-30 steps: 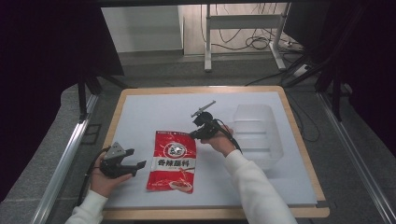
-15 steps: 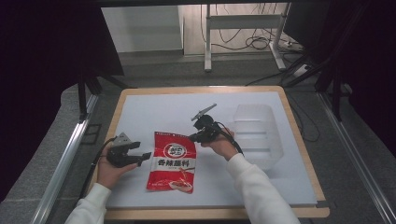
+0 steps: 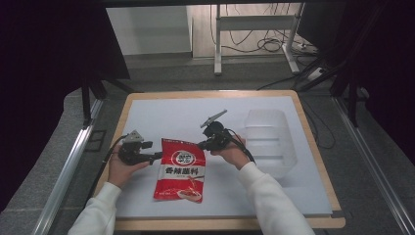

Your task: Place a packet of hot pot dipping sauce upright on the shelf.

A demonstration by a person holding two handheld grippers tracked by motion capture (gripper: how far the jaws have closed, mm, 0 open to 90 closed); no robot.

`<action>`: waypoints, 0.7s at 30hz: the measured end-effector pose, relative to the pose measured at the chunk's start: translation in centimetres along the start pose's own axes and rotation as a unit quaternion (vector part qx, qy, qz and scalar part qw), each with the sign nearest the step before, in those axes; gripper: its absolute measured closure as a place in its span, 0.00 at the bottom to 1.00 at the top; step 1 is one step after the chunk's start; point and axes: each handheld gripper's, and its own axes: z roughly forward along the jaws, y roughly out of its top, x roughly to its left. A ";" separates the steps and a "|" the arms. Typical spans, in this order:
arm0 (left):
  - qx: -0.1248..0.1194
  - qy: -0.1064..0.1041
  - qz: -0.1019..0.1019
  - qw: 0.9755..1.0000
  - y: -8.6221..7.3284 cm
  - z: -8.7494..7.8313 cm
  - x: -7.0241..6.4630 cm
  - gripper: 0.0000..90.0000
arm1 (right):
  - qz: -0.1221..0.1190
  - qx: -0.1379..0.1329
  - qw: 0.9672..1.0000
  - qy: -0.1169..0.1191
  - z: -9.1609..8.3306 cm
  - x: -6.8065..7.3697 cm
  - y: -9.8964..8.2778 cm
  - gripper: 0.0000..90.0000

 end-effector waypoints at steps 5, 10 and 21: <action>0.006 -0.016 0.004 1.000 0.5 1.3 0.2 0.35 | -0.002 0.002 1.000 0.000 0.0 0.1 0.0 0.99; 0.017 -0.034 0.024 0.999 1.0 2.6 0.0 0.38 | -0.005 0.004 1.000 -0.001 0.2 0.2 0.0 0.99; 0.017 -0.027 0.050 0.998 1.0 2.9 -0.4 0.62 | -0.010 0.006 1.000 -0.004 0.1 0.3 0.0 0.99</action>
